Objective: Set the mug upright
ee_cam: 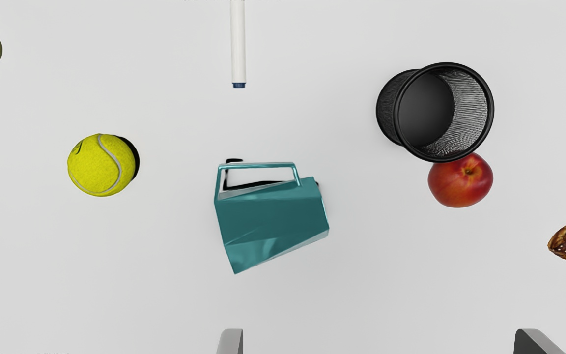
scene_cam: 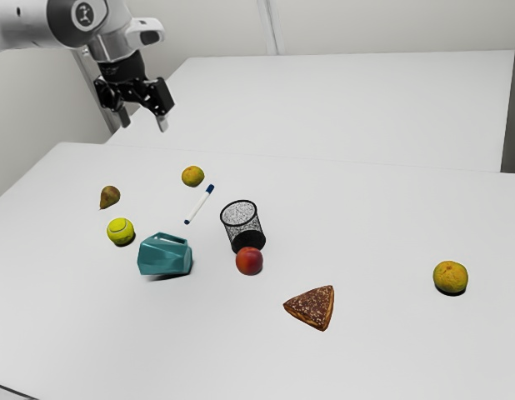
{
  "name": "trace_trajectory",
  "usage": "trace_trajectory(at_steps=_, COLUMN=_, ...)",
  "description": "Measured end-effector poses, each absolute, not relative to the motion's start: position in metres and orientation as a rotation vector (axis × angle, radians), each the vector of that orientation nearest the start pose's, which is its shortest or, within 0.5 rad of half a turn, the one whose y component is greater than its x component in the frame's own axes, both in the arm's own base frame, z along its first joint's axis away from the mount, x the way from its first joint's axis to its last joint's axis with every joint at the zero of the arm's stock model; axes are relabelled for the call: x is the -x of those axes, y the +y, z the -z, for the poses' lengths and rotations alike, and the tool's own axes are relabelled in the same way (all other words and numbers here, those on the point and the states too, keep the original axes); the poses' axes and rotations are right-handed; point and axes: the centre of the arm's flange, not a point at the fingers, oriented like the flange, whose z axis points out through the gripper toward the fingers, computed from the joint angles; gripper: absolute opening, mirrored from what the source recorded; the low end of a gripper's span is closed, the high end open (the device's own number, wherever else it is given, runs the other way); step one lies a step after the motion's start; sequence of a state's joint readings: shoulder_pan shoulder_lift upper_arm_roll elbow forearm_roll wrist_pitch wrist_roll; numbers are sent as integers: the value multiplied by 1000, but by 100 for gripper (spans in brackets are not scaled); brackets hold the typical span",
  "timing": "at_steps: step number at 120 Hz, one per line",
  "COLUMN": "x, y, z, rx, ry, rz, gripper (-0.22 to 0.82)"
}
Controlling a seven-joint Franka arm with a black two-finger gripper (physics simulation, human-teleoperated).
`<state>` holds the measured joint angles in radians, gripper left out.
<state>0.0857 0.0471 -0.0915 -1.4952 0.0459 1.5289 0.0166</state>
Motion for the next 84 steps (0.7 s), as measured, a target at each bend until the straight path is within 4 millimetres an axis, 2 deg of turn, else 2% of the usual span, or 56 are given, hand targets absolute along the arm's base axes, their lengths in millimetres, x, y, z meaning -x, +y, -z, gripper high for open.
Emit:
trace_trajectory(at_steps=23, x=-563, y=7, z=-627, rx=3099, ry=23, rz=-31, gripper=60)
trace_trajectory(at_steps=37, x=-559, y=14, z=-611, rx=3139, ry=-2, rz=-87, gripper=60)
trace_trajectory(at_steps=50, x=-546, y=23, z=-596, rx=3212, ry=-41, rz=-122, gripper=60)
trace_trajectory(at_steps=63, x=-532, y=37, z=-569, rx=3293, ry=-74, rz=-131, gripper=60)
trace_trajectory(at_steps=84, x=-511, y=87, z=-514, rx=3415, ry=-210, rz=-96, gripper=60)
